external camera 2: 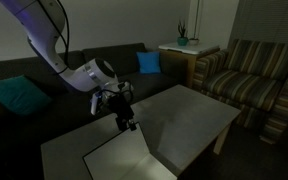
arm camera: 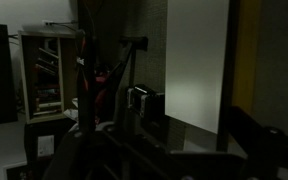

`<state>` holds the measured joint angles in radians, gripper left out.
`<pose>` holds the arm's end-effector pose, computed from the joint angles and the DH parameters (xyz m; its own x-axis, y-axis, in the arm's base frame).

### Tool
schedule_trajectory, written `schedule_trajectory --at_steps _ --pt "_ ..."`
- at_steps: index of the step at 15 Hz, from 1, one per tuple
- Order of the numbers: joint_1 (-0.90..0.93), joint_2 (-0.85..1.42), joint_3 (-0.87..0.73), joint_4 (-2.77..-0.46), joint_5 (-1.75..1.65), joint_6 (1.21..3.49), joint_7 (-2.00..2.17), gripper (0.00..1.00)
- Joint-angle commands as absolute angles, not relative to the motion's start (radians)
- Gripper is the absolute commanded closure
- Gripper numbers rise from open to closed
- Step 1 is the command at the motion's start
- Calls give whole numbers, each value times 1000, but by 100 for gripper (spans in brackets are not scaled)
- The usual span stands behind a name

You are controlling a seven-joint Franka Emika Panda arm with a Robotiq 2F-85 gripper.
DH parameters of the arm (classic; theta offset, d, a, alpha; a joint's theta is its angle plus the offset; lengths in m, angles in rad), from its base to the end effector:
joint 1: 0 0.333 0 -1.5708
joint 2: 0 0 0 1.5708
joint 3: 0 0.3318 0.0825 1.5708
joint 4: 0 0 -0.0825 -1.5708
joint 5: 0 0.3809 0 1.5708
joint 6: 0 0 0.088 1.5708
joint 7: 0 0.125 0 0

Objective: Close the book

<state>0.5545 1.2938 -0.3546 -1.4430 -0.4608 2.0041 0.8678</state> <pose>0.5866 0.0849 -0.0752 0.9694 -0.2276 -0.0917 -0.0490 -0.5457 0.8365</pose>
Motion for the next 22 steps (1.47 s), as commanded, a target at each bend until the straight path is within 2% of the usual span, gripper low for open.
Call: schedule_trajectory --at_steps 1,15,18,22 --pt "477 1227 -305 -1546 -462 2018 894 0" --pt "304 1236 -242 -1623 -406 2057 905 0" --pt "277 1214 -236 -1651 -414 2181 874 0" --pt "245 1207 -262 -1701 -429 2471 810 0"
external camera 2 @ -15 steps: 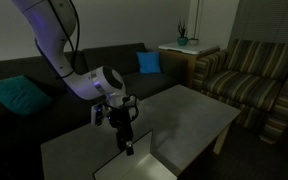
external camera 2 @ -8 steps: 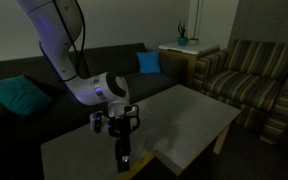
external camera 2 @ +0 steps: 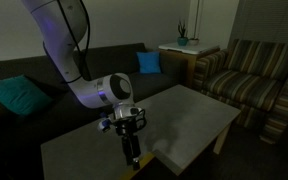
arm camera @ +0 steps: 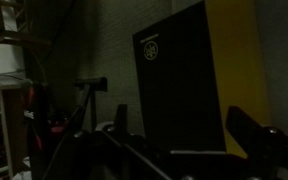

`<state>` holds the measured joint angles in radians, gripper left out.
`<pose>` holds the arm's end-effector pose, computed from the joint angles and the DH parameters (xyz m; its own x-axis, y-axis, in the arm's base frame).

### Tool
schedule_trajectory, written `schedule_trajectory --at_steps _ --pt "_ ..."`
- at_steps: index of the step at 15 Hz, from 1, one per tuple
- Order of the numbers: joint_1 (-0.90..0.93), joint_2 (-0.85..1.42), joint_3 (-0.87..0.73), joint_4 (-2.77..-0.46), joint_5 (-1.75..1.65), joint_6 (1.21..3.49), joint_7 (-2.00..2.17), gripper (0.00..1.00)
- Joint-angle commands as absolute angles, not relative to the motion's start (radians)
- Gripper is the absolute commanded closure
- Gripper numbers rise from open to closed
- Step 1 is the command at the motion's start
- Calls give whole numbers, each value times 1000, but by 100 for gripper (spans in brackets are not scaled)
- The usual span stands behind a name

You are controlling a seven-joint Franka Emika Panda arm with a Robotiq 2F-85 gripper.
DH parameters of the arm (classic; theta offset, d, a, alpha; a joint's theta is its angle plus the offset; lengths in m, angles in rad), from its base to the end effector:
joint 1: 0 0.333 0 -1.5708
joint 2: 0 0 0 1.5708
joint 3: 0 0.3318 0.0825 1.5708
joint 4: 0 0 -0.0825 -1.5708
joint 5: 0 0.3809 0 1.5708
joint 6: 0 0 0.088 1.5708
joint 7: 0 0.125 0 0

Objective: Close the book

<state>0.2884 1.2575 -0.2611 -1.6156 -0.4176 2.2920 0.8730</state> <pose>0.5495 -0.0169 -0.1172 0.9059 -0.4019 -0.1336 -0.2127 -0.7045 0.6771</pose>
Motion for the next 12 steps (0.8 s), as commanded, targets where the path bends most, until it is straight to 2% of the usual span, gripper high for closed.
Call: schedule_trajectory --at_steps 1,5,6,12 --pt "233 1205 -274 -1722 -430 2554 785 0" --pt "164 1183 -280 -1806 -404 2823 588 0" --pt "236 1249 -324 -1730 -349 2756 652 0" --pt "209 1225 -316 -1765 -330 2815 566 0"
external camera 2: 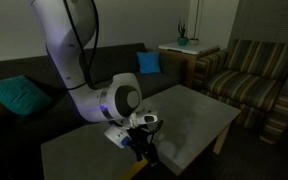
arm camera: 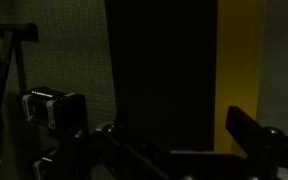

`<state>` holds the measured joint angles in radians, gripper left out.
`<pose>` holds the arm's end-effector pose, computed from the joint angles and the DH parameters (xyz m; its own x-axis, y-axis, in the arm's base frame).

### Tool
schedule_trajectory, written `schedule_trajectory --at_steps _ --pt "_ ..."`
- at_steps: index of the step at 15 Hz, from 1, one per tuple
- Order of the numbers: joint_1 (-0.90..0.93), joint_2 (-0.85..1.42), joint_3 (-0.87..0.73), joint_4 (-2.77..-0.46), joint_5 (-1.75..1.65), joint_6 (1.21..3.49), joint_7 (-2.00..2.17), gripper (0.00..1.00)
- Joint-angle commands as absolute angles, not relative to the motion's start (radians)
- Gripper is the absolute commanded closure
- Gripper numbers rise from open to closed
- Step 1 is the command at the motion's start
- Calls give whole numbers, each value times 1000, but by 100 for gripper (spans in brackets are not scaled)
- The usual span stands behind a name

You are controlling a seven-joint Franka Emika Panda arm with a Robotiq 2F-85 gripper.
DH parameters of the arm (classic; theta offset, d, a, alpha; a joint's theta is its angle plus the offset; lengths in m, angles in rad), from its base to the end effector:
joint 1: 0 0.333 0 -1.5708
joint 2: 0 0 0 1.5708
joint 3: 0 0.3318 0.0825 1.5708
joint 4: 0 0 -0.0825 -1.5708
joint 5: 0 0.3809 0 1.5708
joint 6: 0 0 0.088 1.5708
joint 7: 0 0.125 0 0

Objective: Close the book

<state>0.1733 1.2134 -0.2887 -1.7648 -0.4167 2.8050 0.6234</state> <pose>0.5571 -0.0663 -0.1098 0.9842 -0.1737 -0.0353 -0.1442 -0.9004 0.4106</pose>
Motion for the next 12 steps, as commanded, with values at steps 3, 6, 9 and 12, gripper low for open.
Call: schedule_trajectory --at_steps 3,6,9,12 --pt "211 1257 -332 -1758 -348 2890 415 0" --pt "175 1289 -333 -1737 -324 2918 285 0" --pt "107 1311 -322 -1711 -267 2902 205 0" --pt "8 1318 -289 -1677 -202 2876 143 0"
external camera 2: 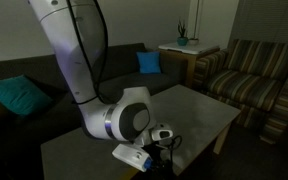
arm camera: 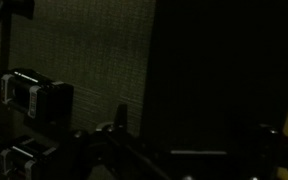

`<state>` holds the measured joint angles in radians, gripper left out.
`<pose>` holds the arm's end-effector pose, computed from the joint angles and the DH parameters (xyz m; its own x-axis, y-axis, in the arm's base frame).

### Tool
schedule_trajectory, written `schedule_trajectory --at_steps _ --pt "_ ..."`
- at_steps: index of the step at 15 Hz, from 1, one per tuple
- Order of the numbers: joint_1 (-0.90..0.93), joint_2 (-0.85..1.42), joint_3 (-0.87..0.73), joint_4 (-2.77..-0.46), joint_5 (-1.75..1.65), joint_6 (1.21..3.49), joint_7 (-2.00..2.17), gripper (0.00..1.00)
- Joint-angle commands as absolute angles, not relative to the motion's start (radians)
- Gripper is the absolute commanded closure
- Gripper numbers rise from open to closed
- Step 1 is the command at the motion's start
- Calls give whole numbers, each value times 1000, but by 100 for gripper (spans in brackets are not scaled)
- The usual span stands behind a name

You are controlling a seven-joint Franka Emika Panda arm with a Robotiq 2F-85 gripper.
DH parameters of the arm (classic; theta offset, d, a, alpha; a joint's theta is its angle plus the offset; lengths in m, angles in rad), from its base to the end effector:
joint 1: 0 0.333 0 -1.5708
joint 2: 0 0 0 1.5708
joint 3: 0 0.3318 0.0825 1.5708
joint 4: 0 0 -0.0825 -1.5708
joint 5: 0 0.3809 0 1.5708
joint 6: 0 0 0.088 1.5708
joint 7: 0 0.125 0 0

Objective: Close the book

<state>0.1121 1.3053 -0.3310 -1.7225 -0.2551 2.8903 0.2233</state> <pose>0.5455 -0.1286 -0.1365 0.9930 0.0084 -0.1181 0.0517 -0.9278 0.3694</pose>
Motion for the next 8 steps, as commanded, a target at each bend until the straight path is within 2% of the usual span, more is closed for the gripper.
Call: schedule_trajectory --at_steps 1,8 --pt "-39 1323 -267 -1656 -179 2865 117 0" --pt "-395 1367 -23 -1492 -9 2680 -118 0"
